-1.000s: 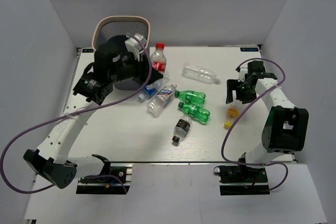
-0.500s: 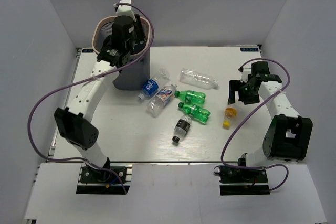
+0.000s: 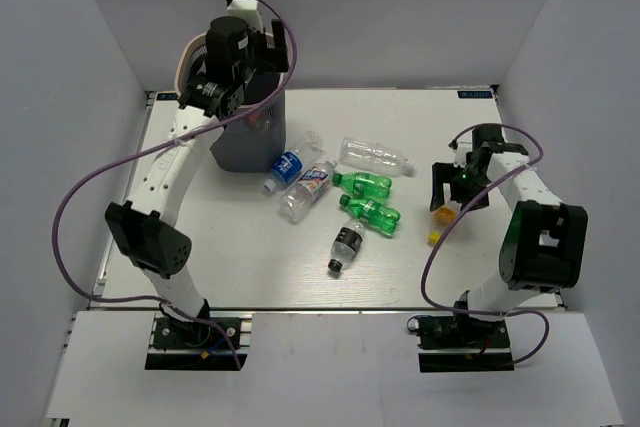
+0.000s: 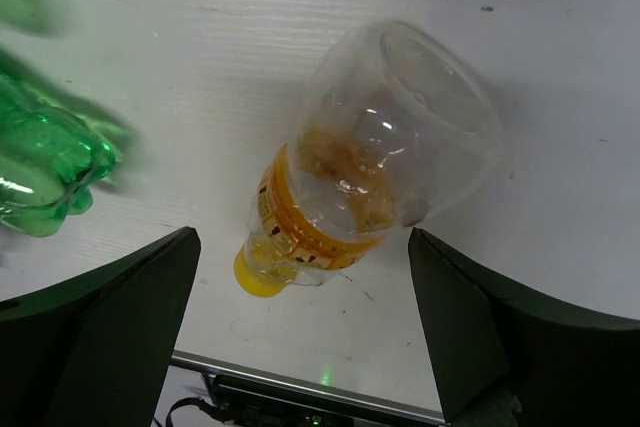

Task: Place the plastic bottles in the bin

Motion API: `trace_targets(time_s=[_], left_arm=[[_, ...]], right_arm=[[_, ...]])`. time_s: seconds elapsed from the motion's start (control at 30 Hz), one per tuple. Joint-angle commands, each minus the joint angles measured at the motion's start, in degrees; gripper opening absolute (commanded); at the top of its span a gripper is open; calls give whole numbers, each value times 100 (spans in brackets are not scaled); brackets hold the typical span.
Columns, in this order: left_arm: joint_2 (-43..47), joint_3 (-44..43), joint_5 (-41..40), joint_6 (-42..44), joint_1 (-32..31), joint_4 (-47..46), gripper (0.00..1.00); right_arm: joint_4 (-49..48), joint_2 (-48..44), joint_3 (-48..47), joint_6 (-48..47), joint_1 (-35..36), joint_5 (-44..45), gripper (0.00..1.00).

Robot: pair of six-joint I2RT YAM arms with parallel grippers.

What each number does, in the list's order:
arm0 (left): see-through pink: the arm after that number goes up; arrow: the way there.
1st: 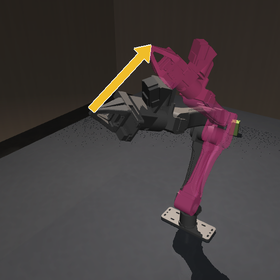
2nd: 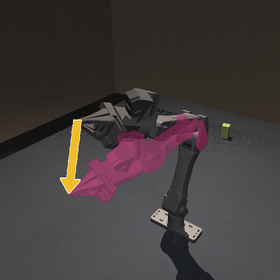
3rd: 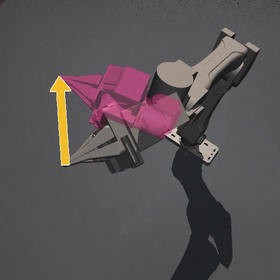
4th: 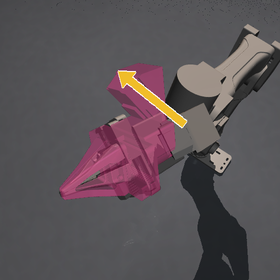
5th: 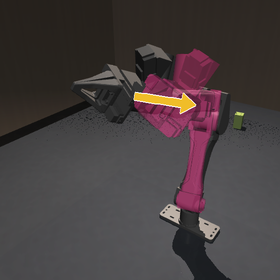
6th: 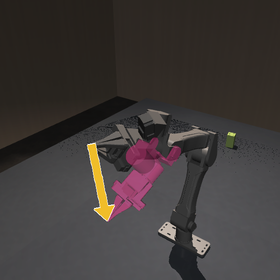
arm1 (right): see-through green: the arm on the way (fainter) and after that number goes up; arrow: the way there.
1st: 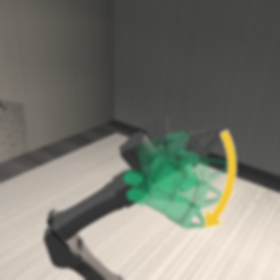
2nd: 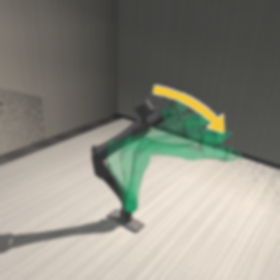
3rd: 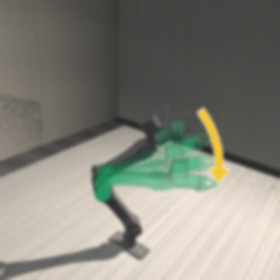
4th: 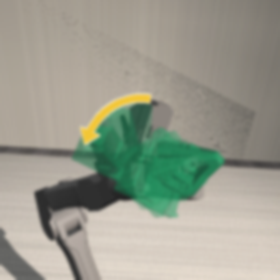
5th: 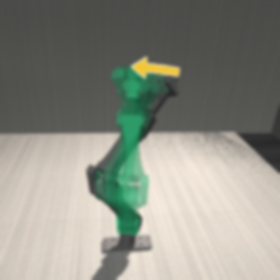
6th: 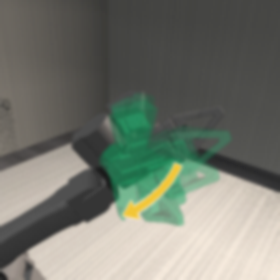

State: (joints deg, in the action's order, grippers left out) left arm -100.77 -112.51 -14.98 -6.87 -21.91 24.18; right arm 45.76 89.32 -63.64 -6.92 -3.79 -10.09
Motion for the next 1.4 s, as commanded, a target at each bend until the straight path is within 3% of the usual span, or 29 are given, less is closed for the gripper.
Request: trace_targets(time_s=[0.0, 0.13, 0.23, 0.3, 0.37, 0.4, 0.5, 0.6, 0.67, 0.8, 0.93, 1.03, 1.13, 1.23, 1.37], left_arm=[[900, 377, 2616, 231, -268, 95, 100], [1515, 2086, 3685, 178, -646, 201, 100], [1771, 3128, 3854, 46, -1041, 201, 100], [1851, 3723, 3775, -24, -1262, 262, 100], [2025, 4121, 3450, -156, -1561, 201, 100], [2026, 4506, 3389, -156, -1649, 140, 100], [2105, 5167, 3125, -315, -1921, -106, 100], [2105, 5634, 2992, -367, -2176, -335, 100], [1966, 5783, 2992, -420, -2378, -493, 100], [1807, 5723, 2729, -420, -2713, -555, 100], [1745, 5827, 2535, -481, -2915, -633, 100], [1745, 5880, 2456, -543, -3029, -634, 100], [1745, 5986, 2325, -649, -3152, -687, 100], [1868, 6039, 2185, -816, -3258, -749, 100], [1921, 6144, 2009, -1053, -3364, -801, 100]], right_arm=[[65, 244, 97, 217, -34, 50, 90], [-189, 603, 123, 419, -25, 261, 90], [-347, 902, 123, 604, -43, 306, 90], [-436, 1069, 115, 656, -16, 288, 83], [-568, 1131, 123, 657, -16, 262, 73], [-603, 1166, 106, 648, -25, 236, 54], [-577, 1027, 45, 430, -43, 174, 21], [-402, 658, -235, -104, -25, -54, 10], [-192, 219, -621, -570, 10, -554, 10], [83, -11, -2402, -1390, 177, -2144, 8], [-522, 479, -3986, -1139, 703, -3481, 8], [-2240, 989, -4760, -446, 1519, -4289, 8], [-3745, 1394, -5211, 485, 2180, -4178, 10], [-6142, 1878, -5351, 1174, 2618, -3905, 10], [-7001, 2826, -6317, 1614, 3146, -3431, 11]])
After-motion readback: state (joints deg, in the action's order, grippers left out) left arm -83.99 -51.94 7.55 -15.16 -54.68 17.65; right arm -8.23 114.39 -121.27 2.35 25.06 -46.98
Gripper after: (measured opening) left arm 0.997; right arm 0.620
